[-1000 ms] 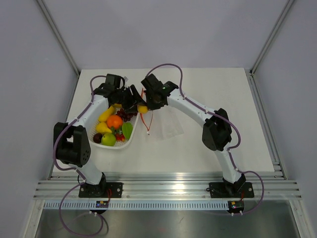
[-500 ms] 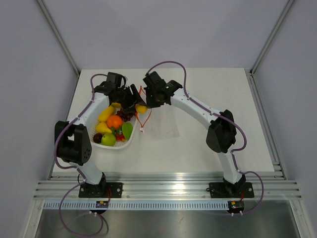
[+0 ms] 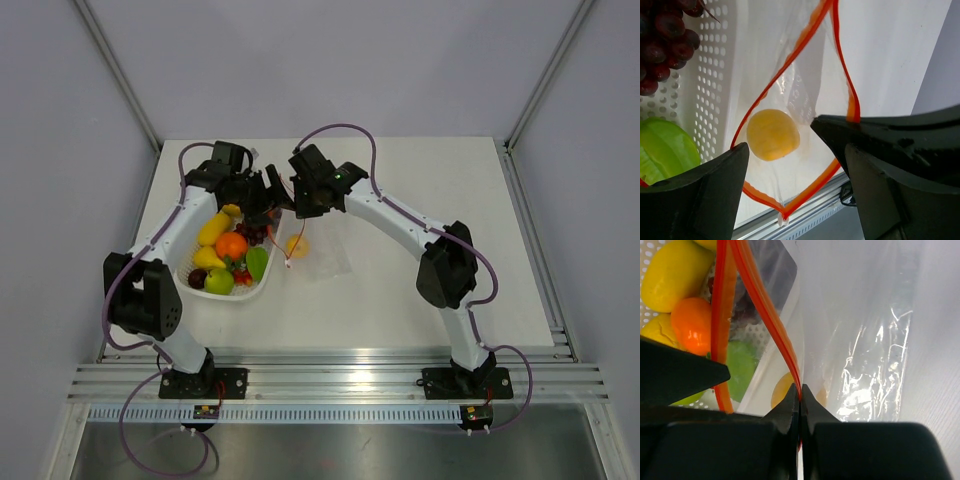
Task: Place the food in the zip-top bag and seal the zipper
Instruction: Place the fake fruit in the zipper food storage bag, then adjust the zipper food storage bag at the center of the board.
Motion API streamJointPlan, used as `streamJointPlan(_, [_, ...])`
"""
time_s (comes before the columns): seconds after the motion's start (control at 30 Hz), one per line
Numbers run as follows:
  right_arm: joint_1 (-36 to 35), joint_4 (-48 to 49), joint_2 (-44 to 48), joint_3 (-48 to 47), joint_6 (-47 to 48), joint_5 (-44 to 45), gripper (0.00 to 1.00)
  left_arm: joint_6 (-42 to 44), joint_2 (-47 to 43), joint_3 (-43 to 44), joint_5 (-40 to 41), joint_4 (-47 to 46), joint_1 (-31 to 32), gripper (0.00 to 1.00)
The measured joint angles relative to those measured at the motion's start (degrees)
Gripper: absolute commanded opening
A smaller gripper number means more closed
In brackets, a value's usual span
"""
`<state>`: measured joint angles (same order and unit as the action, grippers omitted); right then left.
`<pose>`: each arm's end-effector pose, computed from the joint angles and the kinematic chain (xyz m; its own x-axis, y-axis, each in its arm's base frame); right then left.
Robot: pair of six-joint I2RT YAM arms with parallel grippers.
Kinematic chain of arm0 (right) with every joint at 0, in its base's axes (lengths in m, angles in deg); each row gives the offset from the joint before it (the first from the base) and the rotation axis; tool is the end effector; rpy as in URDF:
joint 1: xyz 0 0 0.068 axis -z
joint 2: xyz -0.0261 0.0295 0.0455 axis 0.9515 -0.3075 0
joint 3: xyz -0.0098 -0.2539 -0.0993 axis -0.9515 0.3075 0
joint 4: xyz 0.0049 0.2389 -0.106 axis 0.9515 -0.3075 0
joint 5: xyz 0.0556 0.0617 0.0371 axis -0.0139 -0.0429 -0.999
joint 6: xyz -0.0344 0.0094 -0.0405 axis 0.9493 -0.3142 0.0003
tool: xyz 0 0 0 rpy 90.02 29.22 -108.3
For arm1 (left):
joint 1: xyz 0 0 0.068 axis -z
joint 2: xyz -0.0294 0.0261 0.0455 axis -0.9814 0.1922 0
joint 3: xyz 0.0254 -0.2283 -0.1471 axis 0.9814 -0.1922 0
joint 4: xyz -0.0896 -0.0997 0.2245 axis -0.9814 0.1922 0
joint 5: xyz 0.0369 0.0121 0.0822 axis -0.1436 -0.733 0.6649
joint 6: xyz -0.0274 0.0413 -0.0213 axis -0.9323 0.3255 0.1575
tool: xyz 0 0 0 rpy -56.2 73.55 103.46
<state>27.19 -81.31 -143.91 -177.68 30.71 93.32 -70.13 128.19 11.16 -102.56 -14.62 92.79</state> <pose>0.3406 0.3362 0.2928 -0.7938 -0.1408 -0.5917 -0.3478 0.9031 0.2517 0.3406 -0.0995 0.2910 -0.9037 -0.3299 -0.2728 -0.0970 0.7785 -0.6201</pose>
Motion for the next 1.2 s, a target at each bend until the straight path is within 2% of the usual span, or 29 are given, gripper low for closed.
streamJointPlan(0.37, [2.05, 0.92, 5.38, 1.97, -0.04, -0.33, 0.00, 4.63, -3.15, 2.32, 0.46, 3.26, 0.66, 0.78])
streamJointPlan(0.53, [2.05, 1.25, 5.73, 2.10, -0.17, -0.42, 0.00, 5.66, -2.97, 2.16, 2.12, 4.31, 1.49, 0.71])
streamJointPlan(0.77, [2.05, 1.27, 5.70, 2.25, -0.17, -0.39, 0.00, 5.60, -5.27, -3.37, 1.42, 0.13, 1.55, 0.68])
streamJointPlan(1.03, [2.05, 1.29, 5.70, 2.25, -0.17, -0.37, 0.00, 4.85, -10.75, -4.17, 1.97, -3.39, 1.55, 0.63])
streamJointPlan(1.2, [2.05, 1.29, 5.70, 2.25, -0.17, -0.37, 0.00, 4.72, -12.63, -7.21, 1.51, -6.27, 1.55, 0.64])
